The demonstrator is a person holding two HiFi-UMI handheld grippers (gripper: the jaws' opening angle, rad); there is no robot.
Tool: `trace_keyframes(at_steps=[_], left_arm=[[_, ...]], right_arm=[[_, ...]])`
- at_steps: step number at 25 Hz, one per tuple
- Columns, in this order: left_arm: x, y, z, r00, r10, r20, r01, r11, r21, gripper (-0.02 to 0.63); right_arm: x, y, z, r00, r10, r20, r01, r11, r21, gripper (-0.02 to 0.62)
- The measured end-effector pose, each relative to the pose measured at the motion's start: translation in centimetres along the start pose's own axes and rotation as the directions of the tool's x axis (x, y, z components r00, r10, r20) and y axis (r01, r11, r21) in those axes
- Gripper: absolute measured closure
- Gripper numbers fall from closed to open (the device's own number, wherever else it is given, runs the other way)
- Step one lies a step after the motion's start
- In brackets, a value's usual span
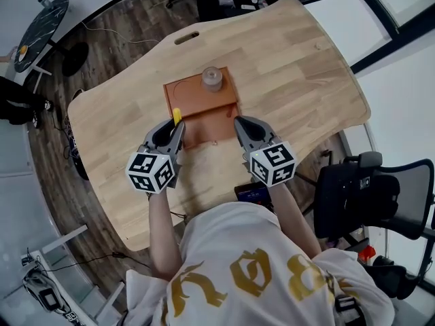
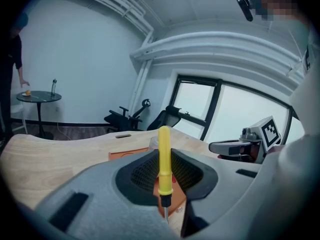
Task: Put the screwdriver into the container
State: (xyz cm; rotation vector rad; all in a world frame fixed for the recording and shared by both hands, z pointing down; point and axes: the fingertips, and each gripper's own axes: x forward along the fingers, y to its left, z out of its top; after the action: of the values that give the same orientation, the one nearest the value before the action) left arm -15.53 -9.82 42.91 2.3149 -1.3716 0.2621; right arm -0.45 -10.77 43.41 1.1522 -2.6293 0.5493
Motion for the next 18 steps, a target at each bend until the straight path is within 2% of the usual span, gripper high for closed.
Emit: trace_keyframes(at_steps=[12, 18], left_arm=[[1.6, 0.4, -0.7, 0.999, -0.017, -0.033, 0.017, 1.0, 0.011, 0.531], [2.6, 0.7, -1.7, 0.997, -0.031, -0.066, 0.032, 0.999, 0.024, 0.531]], right_arm=[[0.4, -0.8, -0.1, 1.0, -0.018, 0.012, 0.018, 1.0, 0.005, 0.584], [1.0, -1.4, -0.9, 1.0, -0.016, -0.011, 0.016, 1.0, 0.024, 0.584]])
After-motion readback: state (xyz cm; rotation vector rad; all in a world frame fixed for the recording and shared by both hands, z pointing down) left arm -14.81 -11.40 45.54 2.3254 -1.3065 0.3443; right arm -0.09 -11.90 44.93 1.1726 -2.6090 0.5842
